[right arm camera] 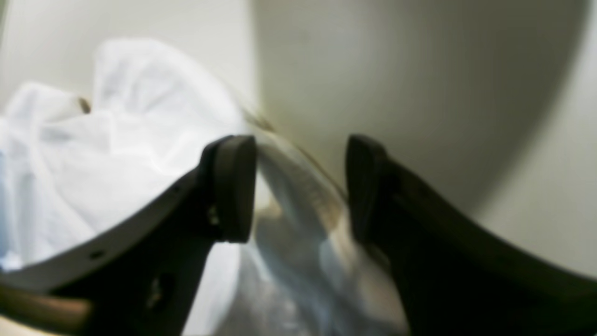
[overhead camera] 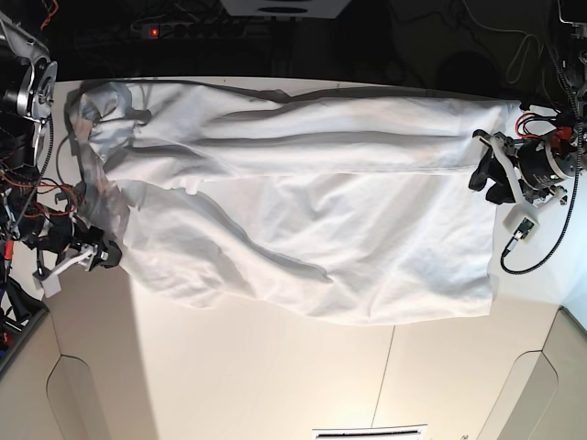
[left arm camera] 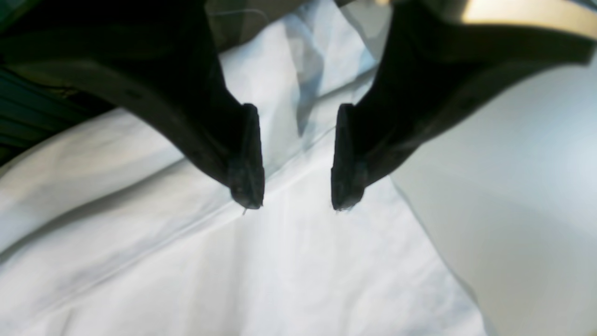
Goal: Layout the t-shirt on the table in an organized manner, then fold the t-shirt properly
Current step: 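Release the edge and grasp the shirt's opposite hem corners with both grippers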
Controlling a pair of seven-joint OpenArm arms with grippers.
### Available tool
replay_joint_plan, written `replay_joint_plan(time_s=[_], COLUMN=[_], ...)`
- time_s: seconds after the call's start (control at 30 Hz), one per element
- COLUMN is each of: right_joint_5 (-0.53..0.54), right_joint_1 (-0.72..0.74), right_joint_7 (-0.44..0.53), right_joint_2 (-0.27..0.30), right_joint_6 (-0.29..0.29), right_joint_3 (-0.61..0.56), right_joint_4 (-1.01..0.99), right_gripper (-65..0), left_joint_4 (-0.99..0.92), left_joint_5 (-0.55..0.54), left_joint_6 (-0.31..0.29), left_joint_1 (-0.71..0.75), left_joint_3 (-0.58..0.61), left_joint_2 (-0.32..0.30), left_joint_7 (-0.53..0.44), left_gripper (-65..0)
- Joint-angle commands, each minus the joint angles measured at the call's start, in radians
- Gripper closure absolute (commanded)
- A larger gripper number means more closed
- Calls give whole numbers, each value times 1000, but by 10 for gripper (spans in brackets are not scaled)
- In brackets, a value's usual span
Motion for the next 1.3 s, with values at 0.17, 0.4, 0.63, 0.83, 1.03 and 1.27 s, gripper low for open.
replay_joint_plan(time_s=[0.17,0.4,0.63,0.83,1.03,1.27], right_joint_5=[-63,-82,-82,-81,-77,-61], right_joint_1=[13,13,8,7,7,7], right_joint_7=[20,20,19,19,19,20], right_joint_2=[-48,-45,-45,-45,-45,-45], right_joint_6=[-8,-15,-15,-15,-14,-14], right_joint_3=[-76,-76,-76,-76,-76,-76], right_joint_4=[12,57,58,58,58,58], right_gripper=[0,0,0,0,0,0], left_joint_4=[13,-142,-699,-1217,-1377,-1377], left_joint_5=[20,161,47,-47,2,19], left_joint_6=[35,179,183,114,103,97], left_joint_1=[-11,-215,-637,-924,-926,-850], left_joint_3=[-8,-9,-9,-28,-100,-100], left_joint_2=[-14,-15,-15,-17,-14,11], left_joint_7=[-47,-132,-216,-308,-410,-454], left_gripper=[-276,-276,-276,-276,-276,-276])
